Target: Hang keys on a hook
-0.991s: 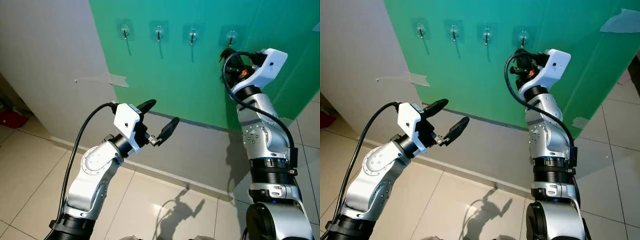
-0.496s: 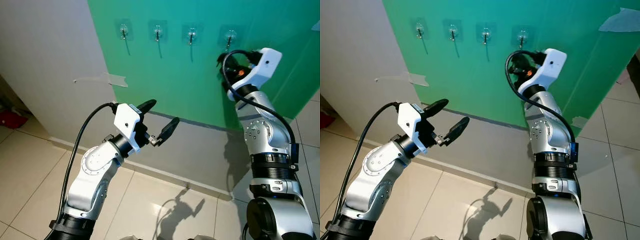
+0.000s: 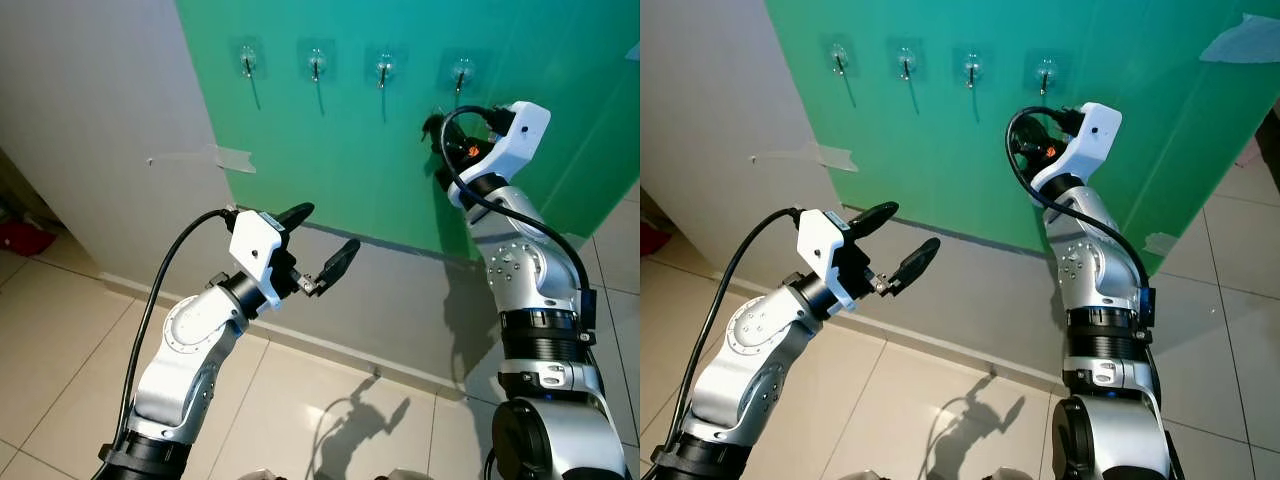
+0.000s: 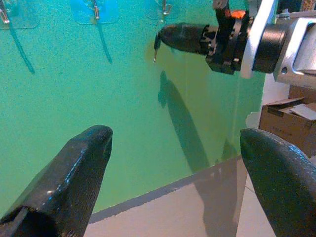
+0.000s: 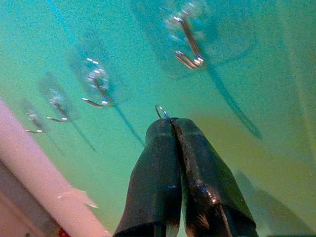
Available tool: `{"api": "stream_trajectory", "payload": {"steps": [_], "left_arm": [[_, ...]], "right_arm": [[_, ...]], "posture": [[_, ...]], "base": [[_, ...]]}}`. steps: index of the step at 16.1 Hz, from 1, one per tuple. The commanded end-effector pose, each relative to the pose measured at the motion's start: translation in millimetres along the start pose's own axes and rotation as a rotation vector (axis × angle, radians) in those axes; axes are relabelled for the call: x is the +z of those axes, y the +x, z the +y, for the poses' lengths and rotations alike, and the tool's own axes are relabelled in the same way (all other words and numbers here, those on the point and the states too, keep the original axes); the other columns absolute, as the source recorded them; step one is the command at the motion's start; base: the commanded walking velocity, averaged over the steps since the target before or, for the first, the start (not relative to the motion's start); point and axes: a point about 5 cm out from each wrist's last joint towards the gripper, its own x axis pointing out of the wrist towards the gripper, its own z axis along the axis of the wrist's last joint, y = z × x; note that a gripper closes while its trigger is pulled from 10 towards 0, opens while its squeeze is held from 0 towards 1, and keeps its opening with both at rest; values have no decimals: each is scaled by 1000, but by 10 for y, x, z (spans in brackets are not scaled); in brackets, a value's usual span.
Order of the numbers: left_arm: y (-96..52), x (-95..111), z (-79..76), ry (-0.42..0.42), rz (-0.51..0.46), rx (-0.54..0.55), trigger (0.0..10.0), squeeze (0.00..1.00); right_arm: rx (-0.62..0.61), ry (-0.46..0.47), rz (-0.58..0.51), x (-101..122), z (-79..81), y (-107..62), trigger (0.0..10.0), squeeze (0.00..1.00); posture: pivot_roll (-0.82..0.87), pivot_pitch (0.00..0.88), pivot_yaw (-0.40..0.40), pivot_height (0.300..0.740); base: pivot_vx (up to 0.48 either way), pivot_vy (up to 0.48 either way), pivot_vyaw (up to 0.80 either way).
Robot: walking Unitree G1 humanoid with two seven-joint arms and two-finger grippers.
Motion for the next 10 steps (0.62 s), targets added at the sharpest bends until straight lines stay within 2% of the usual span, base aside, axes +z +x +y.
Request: {"api": "stream_trajectory", "payload": {"steps": [1, 5, 10], "left_arm": [[4, 32, -15, 17, -1, -11, 10000, 0], [6, 29, -24, 13, -1, -15, 10000, 0], [-1, 18, -38, 11, -2, -21, 10000, 0]], "right_arm": [[54, 18, -9, 69, 52, -33, 10000, 0], [82, 57, -28, 191, 72, -67, 10000, 0], [-9, 98, 36, 224, -29, -40, 10000, 0]], "posture": [[-115, 49, 48, 740], [-119, 48, 51, 740], [-124, 30, 53, 740]], "base": [[0, 0, 0], [0, 0, 0], [0, 0, 0]]}}
